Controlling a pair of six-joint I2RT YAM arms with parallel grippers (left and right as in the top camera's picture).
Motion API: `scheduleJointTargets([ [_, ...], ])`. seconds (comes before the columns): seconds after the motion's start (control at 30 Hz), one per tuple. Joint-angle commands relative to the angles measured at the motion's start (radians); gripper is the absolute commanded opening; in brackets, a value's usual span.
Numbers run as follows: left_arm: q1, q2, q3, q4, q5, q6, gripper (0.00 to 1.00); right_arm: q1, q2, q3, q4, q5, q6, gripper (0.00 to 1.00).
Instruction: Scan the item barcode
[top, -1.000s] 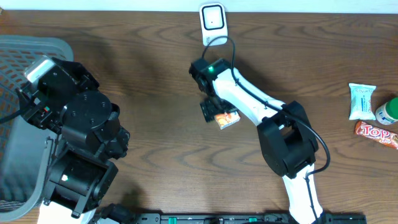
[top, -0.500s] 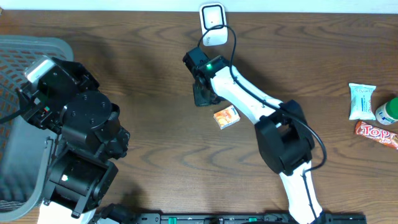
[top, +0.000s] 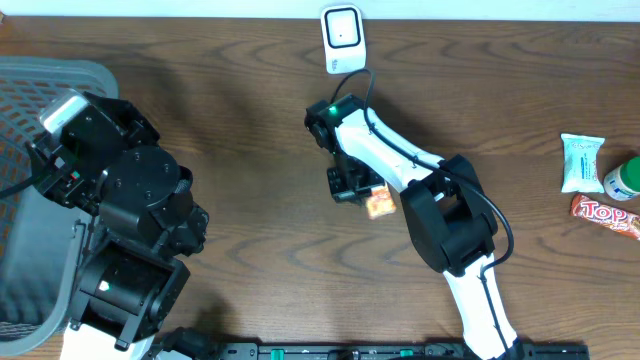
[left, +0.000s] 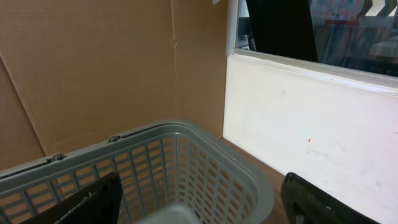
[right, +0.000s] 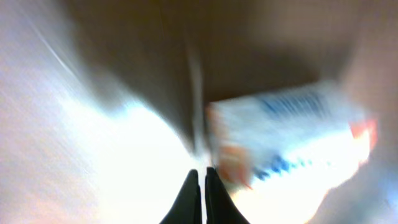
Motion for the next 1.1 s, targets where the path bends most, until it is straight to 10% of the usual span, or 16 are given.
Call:
scheduleJointTargets([
  [0.0, 0.004, -0.001, 0.000, 0.002, -0.016, 0.013, 0.82, -0.009, 0.010, -0.001, -0.070, 0.043, -0.098, 0.01],
  [0.33, 0.004, -0.001, 0.000, 0.002, -0.016, 0.013, 0.82, -0.024, -0.079, 0.031, -0.098, 0.054, -0.040, 0.01],
  [0.4, 0.004, -0.001, 0.000, 0.002, -0.016, 0.013, 0.82, -0.024, -0.127, 0.032, -0.098, -0.002, -0.027, 0.18],
  [0.53, 0.004, -0.001, 0.000, 0.002, -0.016, 0.013, 0.82, -0.035, -0.204, 0.032, -0.101, -0.092, 0.196, 0.99],
  [0.83, 0.004, -0.001, 0.000, 0.002, -0.016, 0.013, 0.82, -0.102, -0.216, 0.001, -0.081, -0.094, 0.809, 0.99],
  [1.07, 0.004, -0.001, 0.000, 0.002, -0.016, 0.013, 0.82, -0.111, -0.216, -0.058, 0.032, -0.074, 0.882, 0.99],
])
